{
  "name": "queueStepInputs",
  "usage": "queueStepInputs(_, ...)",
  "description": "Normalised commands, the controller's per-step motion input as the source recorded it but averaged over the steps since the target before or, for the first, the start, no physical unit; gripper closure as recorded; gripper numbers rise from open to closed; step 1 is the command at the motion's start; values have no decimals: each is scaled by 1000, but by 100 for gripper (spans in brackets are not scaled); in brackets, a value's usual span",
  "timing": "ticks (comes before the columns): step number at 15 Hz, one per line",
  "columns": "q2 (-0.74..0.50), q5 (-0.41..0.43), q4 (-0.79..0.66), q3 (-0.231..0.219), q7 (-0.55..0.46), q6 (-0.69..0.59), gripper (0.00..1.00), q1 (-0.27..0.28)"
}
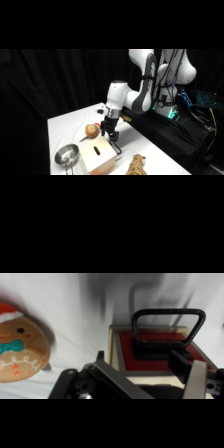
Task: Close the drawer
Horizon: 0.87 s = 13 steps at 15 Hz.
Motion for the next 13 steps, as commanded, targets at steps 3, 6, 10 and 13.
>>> queueStepInputs(3, -626, 231, -73, -37, -144, -737, 0, 131)
queueStepInputs(6, -480, 203, 95, -190, -159, -751, 0, 276)
queueStepInputs(10, -283, 61, 179, -229, -109, -583, 0, 247)
queueStepInputs(13, -123, -65, 179, -196, -7, -345, 0, 164)
